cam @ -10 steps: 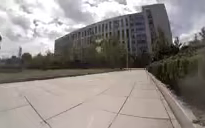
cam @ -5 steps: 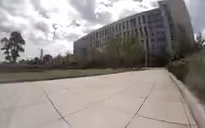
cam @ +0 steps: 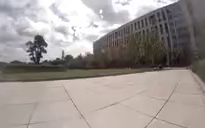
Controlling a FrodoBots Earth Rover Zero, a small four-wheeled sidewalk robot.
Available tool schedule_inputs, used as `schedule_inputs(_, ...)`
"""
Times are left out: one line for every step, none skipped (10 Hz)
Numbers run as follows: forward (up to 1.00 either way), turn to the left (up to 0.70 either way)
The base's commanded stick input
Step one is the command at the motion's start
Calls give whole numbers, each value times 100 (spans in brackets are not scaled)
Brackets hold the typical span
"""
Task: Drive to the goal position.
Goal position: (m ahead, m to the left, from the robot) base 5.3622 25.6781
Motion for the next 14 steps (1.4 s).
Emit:
schedule_inputs(0,70)
schedule_inputs(0,70)
schedule_inputs(0,70)
schedule_inputs(0,70)
schedule_inputs(0,70)
schedule_inputs(0,70)
schedule_inputs(0,70)
schedule_inputs(0,70)
schedule_inputs(0,70)
schedule_inputs(0,70)
schedule_inputs(0,70)
schedule_inputs(0,70)
schedule_inputs(0,66)
schedule_inputs(0,31)
